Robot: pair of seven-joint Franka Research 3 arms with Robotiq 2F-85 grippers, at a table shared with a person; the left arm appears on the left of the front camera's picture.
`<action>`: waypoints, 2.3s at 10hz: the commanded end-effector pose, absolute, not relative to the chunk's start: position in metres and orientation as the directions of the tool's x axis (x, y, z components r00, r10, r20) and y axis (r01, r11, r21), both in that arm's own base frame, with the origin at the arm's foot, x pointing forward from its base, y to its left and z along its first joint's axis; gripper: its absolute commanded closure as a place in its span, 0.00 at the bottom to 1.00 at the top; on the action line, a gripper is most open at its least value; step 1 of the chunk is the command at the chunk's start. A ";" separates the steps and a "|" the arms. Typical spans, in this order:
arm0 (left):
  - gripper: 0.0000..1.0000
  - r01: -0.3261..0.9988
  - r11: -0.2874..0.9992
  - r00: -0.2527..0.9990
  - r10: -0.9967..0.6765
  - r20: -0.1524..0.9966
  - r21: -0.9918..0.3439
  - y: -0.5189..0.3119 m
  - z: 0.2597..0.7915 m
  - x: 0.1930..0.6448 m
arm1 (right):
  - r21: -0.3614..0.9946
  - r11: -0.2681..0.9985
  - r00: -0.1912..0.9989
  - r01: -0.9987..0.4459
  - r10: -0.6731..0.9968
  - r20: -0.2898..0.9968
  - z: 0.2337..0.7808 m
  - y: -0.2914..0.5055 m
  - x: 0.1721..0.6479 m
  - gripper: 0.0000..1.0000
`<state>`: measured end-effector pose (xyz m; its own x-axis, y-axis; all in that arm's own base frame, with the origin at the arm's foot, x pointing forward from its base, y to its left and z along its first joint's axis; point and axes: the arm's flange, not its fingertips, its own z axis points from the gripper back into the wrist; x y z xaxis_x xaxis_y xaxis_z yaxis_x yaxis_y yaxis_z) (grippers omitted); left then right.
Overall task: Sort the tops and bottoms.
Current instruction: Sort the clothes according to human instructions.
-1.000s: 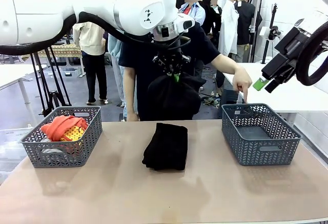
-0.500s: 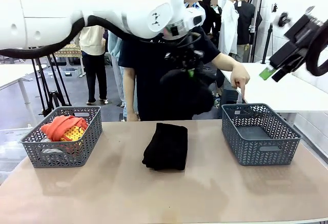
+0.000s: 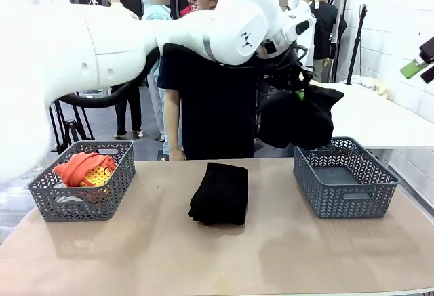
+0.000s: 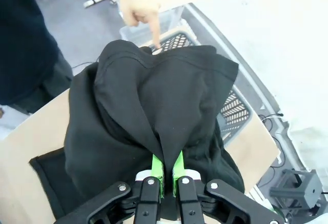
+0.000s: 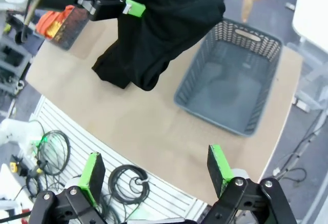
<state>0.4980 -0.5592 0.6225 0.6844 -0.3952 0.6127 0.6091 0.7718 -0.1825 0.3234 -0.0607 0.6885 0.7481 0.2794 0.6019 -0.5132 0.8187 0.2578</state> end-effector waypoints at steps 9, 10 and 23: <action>1.00 0.765 0.581 0.585 -0.450 0.675 -0.276 -0.674 0.598 0.541 | 0.251 0.801 0.742 -0.544 0.319 0.590 0.687 -0.050 0.332 0.00; 1.00 0.788 0.536 0.565 -0.432 0.704 -0.304 -0.691 0.595 0.548 | 0.251 0.801 0.742 -0.544 0.319 0.590 0.687 -0.050 0.332 0.00; 0.62 0.698 0.646 0.624 -0.339 0.704 -0.308 -0.742 0.480 0.607 | 0.251 0.801 0.742 -0.544 0.319 0.590 0.687 -0.050 0.332 0.00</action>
<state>0.5380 -0.6545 0.4482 0.6125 -0.3449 0.7113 0.7130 0.6296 -0.3086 0.3304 -0.0495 0.6864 0.7425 0.3085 0.5946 -0.5412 0.7993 0.2611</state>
